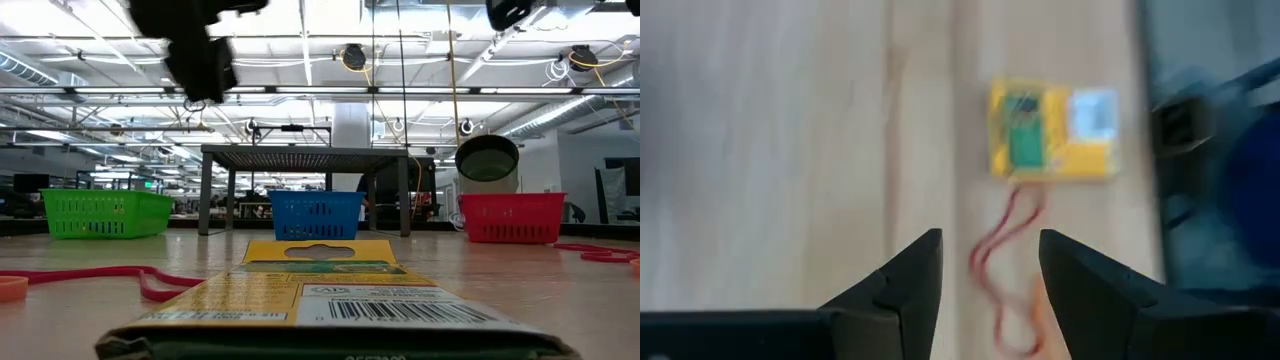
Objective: Pick & Place Office Desk Supplies
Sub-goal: Put the orange rubber band into the blue bin
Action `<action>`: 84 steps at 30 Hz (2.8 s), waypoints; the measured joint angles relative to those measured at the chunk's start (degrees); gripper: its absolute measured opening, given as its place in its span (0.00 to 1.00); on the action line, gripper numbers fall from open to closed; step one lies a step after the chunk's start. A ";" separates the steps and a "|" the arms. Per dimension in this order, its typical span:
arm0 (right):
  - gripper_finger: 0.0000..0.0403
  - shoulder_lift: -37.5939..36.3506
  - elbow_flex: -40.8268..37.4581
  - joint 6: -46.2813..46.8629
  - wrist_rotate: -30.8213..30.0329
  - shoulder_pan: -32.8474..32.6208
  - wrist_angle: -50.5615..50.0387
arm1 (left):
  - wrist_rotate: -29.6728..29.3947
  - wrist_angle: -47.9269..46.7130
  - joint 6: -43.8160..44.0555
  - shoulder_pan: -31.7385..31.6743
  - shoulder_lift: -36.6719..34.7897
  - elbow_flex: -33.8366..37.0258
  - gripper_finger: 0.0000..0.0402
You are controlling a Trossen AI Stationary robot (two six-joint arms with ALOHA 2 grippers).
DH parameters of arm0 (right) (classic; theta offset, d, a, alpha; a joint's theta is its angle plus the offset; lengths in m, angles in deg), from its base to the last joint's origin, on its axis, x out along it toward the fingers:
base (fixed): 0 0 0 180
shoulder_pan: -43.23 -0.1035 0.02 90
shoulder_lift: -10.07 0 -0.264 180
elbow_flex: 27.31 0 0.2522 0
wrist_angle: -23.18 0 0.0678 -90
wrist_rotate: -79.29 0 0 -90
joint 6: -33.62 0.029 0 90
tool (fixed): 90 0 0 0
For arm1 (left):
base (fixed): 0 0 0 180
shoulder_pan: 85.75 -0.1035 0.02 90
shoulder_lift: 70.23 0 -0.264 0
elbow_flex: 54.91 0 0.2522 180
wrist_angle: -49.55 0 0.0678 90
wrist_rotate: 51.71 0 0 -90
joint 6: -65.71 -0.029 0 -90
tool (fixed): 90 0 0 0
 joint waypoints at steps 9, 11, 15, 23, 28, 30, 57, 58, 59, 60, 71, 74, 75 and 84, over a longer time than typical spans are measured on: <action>0.41 1.48 0.00 0.91 -1.39 1.50 1.84 | -12.47 0.33 9.80 12.32 -0.02 1.39 0.44; 0.41 1.46 0.00 0.93 -1.44 1.81 2.34 | -13.30 0.23 11.89 14.70 0.05 1.39 0.44; 0.41 1.46 0.00 0.10 -1.49 2.64 3.60 | -14.79 0.79 16.24 18.74 1.66 1.26 0.44; 0.41 1.69 0.00 0.03 -1.58 3.82 5.19 | -14.68 0.50 23.52 22.85 8.29 -1.25 0.44; 0.41 2.90 0.00 1.86 -1.58 3.80 5.29 | -14.76 -1.87 23.52 23.64 13.74 -5.59 0.43; 0.41 3.71 -0.02 2.70 -1.58 3.80 5.11 | -15.16 -3.81 23.57 23.66 15.70 -6.88 0.43; 0.41 14.11 -0.02 16.60 -7.31 3.25 4.75 | -15.03 -8.77 28.84 22.59 19.52 -7.39 0.43; 0.41 14.11 -0.02 16.60 -7.31 3.25 4.81 | -15.03 -8.97 28.84 22.59 19.52 -7.38 0.43; 0.41 14.11 -0.02 16.61 -7.31 3.25 5.04 | -15.03 -9.12 28.84 22.59 19.52 -7.37 0.43; 0.41 14.11 -0.02 16.60 -7.31 3.25 5.22 | -15.01 -9.20 28.83 22.59 19.52 -7.37 0.43; 0.41 14.11 -0.02 16.58 -7.31 3.25 5.16 | -14.35 -9.21 29.08 22.59 20.10 -7.33 0.40; 0.41 14.11 -0.02 16.58 -7.31 3.25 5.15 | -12.28 -8.82 28.84 22.59 21.74 -7.42 0.32; 0.41 14.11 -0.02 16.58 -7.31 3.25 5.11 | -11.88 -8.97 28.83 22.59 21.95 -7.44 0.30; 0.41 14.11 -0.02 16.58 -7.31 3.25 5.12 | -11.02 -9.13 27.52 21.82 20.47 -7.33 0.02</action>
